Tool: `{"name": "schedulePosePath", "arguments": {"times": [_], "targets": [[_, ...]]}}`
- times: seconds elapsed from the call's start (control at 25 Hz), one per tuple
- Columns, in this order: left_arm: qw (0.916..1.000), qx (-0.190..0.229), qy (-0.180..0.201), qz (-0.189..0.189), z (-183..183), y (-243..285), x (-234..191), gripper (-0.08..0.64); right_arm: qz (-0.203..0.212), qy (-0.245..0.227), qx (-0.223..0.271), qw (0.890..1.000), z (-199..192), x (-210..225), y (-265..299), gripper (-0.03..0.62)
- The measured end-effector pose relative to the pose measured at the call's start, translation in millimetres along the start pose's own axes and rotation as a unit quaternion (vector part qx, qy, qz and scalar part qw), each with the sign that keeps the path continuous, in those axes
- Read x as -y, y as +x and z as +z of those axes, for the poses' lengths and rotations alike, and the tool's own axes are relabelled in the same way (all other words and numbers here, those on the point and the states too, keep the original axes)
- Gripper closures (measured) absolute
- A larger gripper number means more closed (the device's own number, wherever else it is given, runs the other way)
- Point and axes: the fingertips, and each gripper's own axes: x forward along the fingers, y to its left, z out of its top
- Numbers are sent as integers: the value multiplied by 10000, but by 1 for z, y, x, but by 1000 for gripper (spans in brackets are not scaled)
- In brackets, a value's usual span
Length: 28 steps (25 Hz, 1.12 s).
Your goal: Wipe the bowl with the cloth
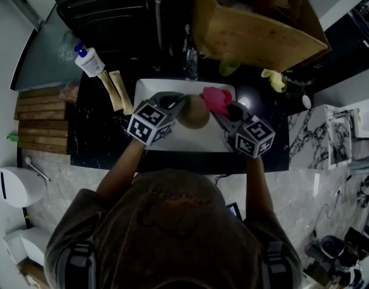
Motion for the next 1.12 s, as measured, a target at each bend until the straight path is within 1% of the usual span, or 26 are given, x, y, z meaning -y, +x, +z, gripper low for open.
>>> {"name": "schedulePosePath", "arguments": {"times": [0.24,0.56,0.8,0.92,1.12], "targets": [[9999,34,-27,129,2,-2,-7,540,-36,61,-34,10000,-5,-2,-3,482],[9991,118,-113,402,5,-6,-24,540,-102,95,-201,9997,-18,-10,-6,482],[9981,225,-162,559,12,-8,-35,540,-70,213,-227,9995,-26,-19,-4,482],[9974,300,-192,629,17,-9,-39,541,-62,305,-205,9993,-30,-22,-1,482],[9967,370,-224,682,20,-8,-39,540,-107,591,-97,9981,-40,-31,3,482]]}}
